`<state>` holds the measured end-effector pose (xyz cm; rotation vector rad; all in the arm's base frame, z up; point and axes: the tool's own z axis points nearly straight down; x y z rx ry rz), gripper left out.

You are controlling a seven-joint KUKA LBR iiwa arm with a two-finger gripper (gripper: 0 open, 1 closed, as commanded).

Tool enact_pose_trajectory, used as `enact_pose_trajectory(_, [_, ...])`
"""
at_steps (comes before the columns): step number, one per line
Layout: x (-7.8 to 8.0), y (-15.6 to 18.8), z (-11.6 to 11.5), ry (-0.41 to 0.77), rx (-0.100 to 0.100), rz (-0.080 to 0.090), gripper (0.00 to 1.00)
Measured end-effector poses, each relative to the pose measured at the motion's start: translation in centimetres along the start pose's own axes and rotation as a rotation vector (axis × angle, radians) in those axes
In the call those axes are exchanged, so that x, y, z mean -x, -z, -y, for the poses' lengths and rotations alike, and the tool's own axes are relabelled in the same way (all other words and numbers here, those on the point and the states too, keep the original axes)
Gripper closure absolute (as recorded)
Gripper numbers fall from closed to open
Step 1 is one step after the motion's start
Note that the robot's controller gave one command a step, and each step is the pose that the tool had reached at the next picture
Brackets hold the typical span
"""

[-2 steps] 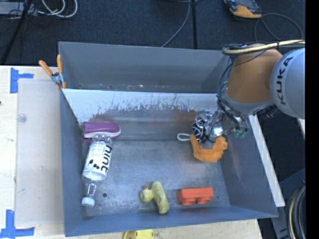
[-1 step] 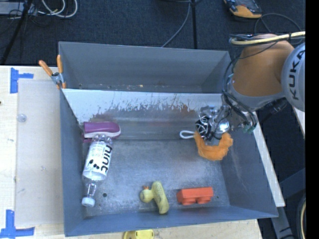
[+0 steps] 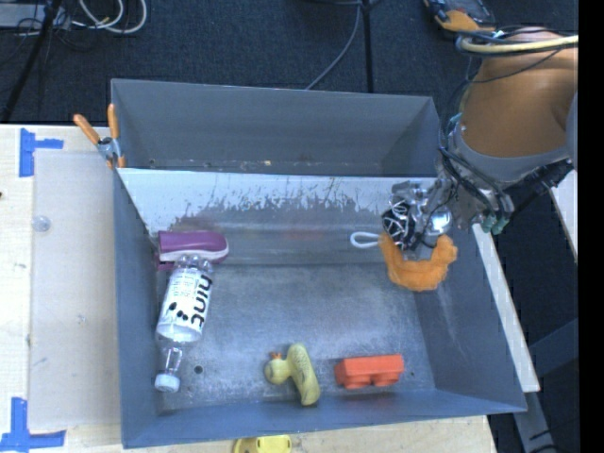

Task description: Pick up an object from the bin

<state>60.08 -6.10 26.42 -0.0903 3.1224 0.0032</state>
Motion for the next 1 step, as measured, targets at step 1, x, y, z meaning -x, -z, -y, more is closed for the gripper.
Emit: enact_pose_trajectory(1, [2.00, 2.07, -9.93, 0.023, 0.001, -0.002, 1.00])
